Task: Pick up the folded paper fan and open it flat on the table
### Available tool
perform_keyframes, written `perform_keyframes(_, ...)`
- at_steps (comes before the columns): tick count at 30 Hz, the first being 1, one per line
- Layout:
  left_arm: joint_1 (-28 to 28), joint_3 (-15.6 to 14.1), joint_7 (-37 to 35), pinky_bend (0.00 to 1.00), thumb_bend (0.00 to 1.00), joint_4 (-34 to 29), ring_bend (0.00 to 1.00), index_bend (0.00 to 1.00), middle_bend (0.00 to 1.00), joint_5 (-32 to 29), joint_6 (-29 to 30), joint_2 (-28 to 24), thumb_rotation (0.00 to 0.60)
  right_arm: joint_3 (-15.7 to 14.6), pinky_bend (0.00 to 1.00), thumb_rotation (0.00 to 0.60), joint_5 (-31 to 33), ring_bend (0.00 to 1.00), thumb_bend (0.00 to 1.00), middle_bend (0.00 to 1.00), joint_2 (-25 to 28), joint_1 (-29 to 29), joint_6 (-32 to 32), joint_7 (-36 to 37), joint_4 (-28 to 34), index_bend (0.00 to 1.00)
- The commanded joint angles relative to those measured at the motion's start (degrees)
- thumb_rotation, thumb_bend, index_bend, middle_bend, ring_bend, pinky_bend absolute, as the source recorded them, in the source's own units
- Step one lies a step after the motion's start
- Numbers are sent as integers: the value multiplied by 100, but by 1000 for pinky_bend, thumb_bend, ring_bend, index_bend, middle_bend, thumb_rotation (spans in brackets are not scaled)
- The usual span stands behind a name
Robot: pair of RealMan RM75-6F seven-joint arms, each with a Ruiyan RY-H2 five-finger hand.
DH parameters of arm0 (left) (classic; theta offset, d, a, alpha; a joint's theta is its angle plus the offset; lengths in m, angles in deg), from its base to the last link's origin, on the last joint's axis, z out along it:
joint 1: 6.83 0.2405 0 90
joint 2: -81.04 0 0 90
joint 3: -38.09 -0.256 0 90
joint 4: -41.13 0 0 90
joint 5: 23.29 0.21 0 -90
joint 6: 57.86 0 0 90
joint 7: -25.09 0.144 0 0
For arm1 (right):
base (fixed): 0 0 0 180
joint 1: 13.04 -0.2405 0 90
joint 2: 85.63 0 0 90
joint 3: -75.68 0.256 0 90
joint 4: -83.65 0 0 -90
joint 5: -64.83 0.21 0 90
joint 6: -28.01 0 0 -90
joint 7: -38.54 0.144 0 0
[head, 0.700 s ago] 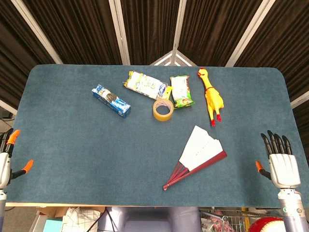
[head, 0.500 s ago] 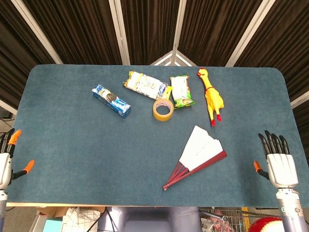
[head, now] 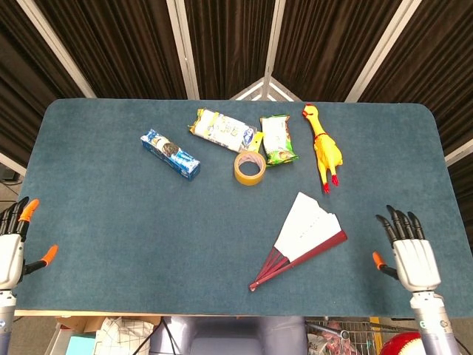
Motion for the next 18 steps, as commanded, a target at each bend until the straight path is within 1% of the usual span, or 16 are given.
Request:
perform_keyframes(1, 18, -5, -17, 0, 341, 0, 0, 101, 0, 84, 88, 18, 600, -88, 0, 600, -65, 89, 322, 18, -228, -43, 104, -80, -73, 206)
perform_keyframes(4, 27, -20, -27, 0, 340, 6, 0, 101, 0, 33, 43, 2, 600, -164, 0, 600, -108, 91, 323, 18, -566, -83, 210, -124, -142, 237)
perform_keyframes(8, 11, 54, -75, 0, 340, -1, 0, 101, 0, -136, -29, -35, 600, -244, 1, 600, -196, 98, 323, 22, -1003, -191, 396, -257, -359, 274)
perform_keyframes(11, 25, 61, -138, 0, 341, -14, 0, 101, 0, -120, 2, -62, 600, -250, 11, 600, -312, 116, 322, 41, -1290, -212, 315, -368, -531, 326)
perform_keyframes(14, 37, 75, -197, 0, 340, -10, 0, 101, 0, -146, 8, -80, 600, -268, 12, 600, -399, 119, 322, 48, -1504, -217, 251, -413, -686, 358)
perform_keyframes(18, 31, 87, -248, 0, 340, 1, 0, 101, 0, -185, -29, -103, 600, -323, 12, 600, -464, 120, 322, 49, -1690, -218, 244, -468, -845, 360)
